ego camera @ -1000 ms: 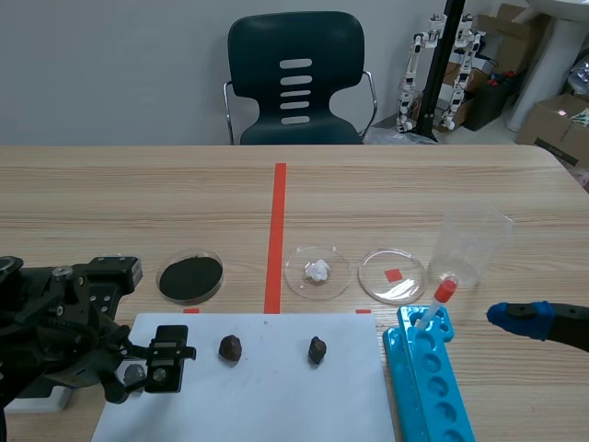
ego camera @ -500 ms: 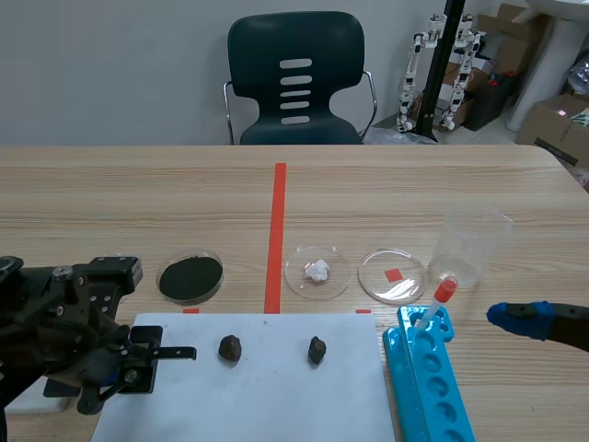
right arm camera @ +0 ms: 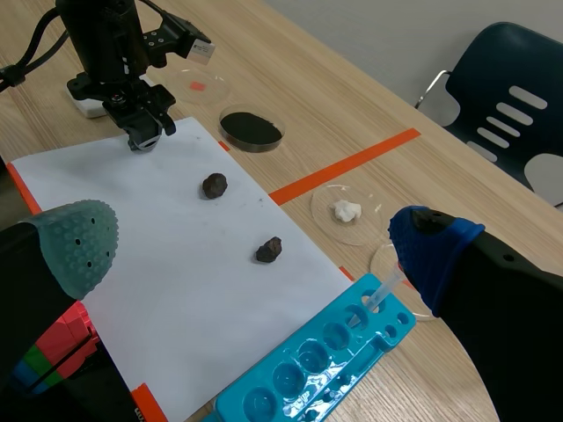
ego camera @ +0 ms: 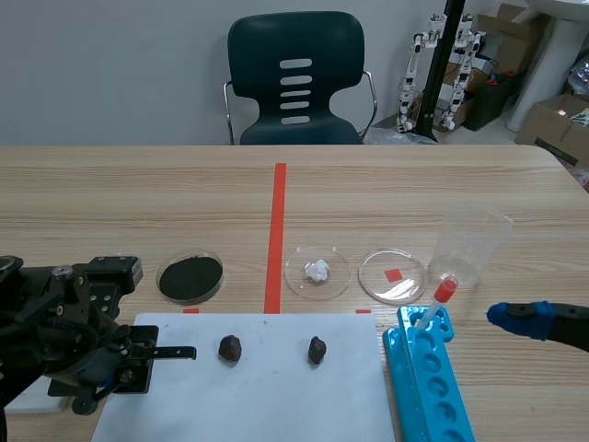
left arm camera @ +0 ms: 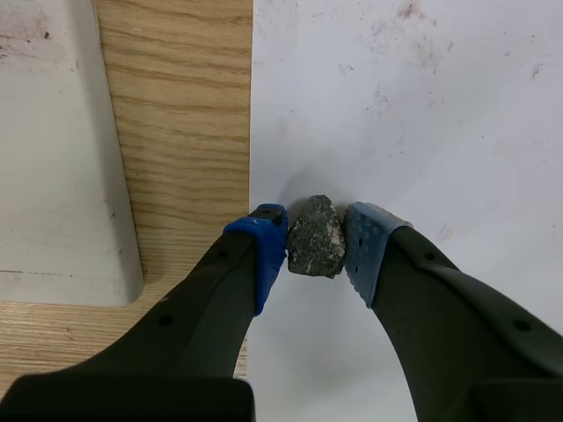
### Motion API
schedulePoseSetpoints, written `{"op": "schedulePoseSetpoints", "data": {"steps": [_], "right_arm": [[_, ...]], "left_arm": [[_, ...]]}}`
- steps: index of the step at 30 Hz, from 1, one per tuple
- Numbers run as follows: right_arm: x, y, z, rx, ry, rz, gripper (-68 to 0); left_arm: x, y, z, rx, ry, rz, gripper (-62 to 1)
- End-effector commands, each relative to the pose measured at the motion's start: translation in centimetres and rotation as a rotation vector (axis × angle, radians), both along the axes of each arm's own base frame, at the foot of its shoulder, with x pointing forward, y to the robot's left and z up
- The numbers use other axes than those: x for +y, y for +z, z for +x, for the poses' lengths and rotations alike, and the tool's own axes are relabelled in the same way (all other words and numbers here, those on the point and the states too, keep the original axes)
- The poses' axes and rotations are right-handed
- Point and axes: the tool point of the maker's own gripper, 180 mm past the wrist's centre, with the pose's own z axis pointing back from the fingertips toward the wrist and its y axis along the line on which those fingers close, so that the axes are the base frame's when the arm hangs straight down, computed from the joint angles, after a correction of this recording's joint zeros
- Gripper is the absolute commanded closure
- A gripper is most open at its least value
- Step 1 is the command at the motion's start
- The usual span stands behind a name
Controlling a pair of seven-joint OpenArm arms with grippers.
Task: Pick up the left mineral with the left hand
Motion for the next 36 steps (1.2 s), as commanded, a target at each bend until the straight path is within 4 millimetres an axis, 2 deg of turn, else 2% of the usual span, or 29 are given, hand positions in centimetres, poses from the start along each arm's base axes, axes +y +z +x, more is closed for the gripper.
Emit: {"op": "schedulePoseSetpoints", "data": {"steps": [1,5,9,22,29,36], "right_arm": [[0.1,0.7,0.3,-0.024,0.002,0.016,-65.3],[0.1,0.7,0.3,-0.024,0.002,0.016,-65.3],[0.1,0.7,0.3,-0.023,0.001,0.015,-65.3],[0.1,0.7,0.3,-0.024,0.002,0.016,-65.3],[0.1,0.7,0.3,-0.023,0.001,0.015,-65.3],[0.1,0.7,0.3,-0.023,0.001,0.015,-65.3]], "left_arm": [[0.1,0.5,0.6,-0.020,0.000,0.003,-11.5],[0.4,1.1,0.9,-0.041,-0.010,0.013,-11.5],[0.5,2.6,1.6,-0.115,-0.037,0.022,-11.5],[0.2,9.3,4.2,-0.605,-0.140,0.035,-11.6],[-3.2,13.2,3.3,-0.816,-0.377,-0.093,-11.6],[-6.0,17.1,0.4,-0.949,-0.597,-0.247,-11.6]]}}
